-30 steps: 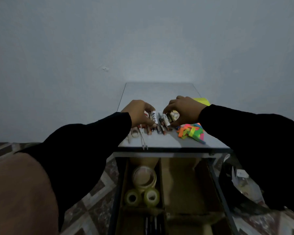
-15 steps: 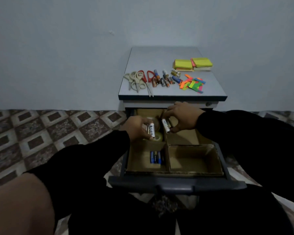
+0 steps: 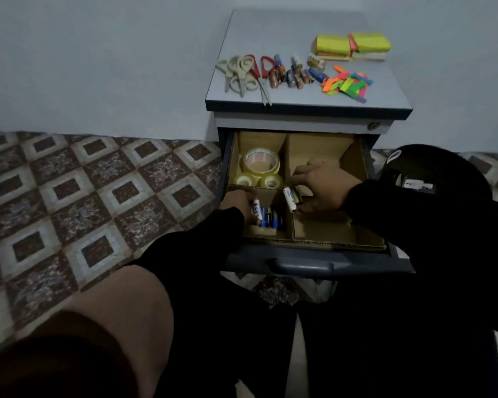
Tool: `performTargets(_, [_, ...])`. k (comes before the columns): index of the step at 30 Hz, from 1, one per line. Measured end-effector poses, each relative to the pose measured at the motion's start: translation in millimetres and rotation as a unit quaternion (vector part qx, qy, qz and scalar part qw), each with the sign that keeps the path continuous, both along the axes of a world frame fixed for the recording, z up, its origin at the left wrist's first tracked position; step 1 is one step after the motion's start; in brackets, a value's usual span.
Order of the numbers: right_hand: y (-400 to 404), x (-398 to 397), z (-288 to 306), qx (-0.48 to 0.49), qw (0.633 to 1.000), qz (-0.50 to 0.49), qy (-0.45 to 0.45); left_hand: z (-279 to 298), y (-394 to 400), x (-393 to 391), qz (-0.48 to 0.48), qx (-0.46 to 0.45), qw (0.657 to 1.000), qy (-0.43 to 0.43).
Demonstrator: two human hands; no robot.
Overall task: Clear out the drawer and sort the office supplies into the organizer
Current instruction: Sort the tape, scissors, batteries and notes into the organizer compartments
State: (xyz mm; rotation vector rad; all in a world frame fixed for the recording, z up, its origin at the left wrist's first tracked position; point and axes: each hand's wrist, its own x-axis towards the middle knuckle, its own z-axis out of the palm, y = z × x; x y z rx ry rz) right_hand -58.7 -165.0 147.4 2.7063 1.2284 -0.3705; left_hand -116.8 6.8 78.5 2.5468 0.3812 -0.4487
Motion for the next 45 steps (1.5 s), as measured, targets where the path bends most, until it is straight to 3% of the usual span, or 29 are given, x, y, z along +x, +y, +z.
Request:
performTargets(14, [-0.3, 10.7, -16.7, 0.072, 0.997, -0.008, 0.013, -29.4, -8.2, 15.2, 0.09, -0.005, 0.994, 0.059])
performTargets(31, [-4.5, 6.4, -27.3, 0.051, 0.999, -0.007, 0.008, -38.3, -7.0, 23.0, 0.082, 0.008, 0.992, 0.096])
performTargets(45, [0.5, 4.9, -26.9, 0.038, 0.999, 0.006, -0.001, -38.6, 2.8, 15.4, 0.119, -0.144, 0.98, 0.066])
